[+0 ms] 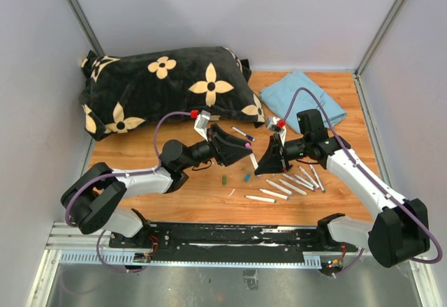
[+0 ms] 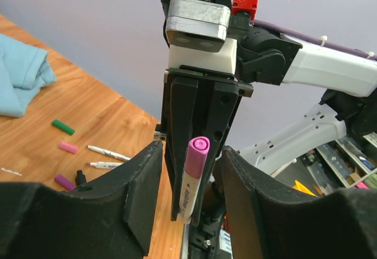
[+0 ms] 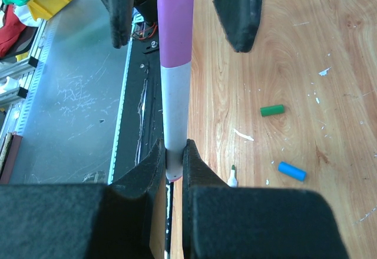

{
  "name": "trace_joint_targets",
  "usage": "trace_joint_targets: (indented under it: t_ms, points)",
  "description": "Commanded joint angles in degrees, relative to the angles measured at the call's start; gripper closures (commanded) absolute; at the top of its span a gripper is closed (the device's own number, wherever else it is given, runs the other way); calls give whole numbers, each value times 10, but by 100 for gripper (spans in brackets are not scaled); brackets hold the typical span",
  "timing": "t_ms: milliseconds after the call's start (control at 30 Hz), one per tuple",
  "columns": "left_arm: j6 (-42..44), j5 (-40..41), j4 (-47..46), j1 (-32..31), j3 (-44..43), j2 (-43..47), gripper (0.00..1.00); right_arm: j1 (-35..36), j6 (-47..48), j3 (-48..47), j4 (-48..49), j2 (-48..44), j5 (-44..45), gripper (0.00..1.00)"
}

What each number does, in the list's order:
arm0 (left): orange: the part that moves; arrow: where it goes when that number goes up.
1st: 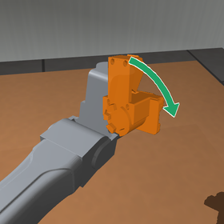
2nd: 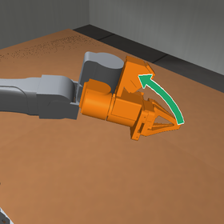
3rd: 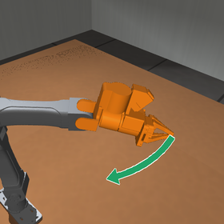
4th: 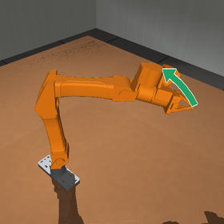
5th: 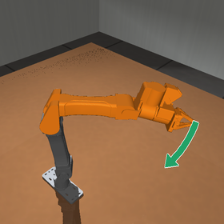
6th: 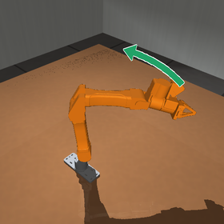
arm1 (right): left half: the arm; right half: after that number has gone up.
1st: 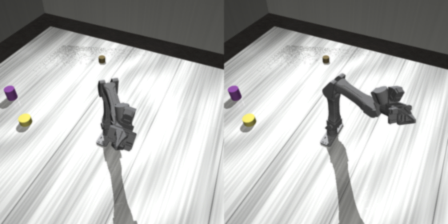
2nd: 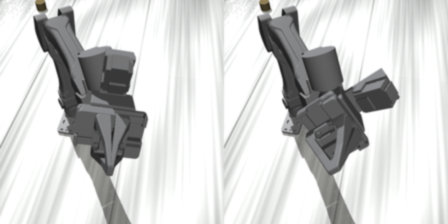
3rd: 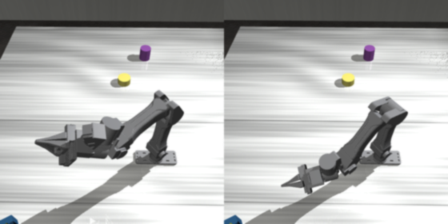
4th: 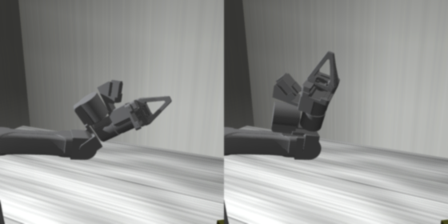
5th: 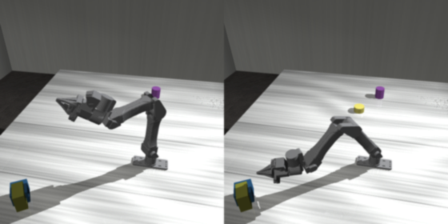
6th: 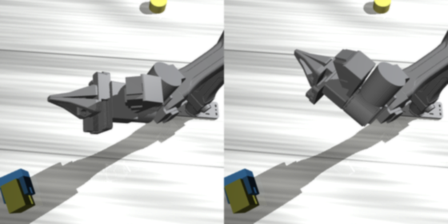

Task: Open the pen caps
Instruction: Pick up the pen from the center of the board.

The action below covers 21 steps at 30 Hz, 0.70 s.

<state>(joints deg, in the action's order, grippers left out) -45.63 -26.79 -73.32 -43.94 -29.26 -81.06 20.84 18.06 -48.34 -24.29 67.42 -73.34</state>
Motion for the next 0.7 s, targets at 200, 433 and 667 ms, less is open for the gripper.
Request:
trace_joint_targets:
  t_ms: [200,433,667]
  points:
    - [32,-5,36,3,-31,5,79,5,10,-19,-10,5,-12,97]
    - [48,10,65,2,-27,21,100,5,8,-19,-8,2,-10,66]
    - [58,68,65,-19,-9,49,100,5,-64,12,88,-21,-24,23]
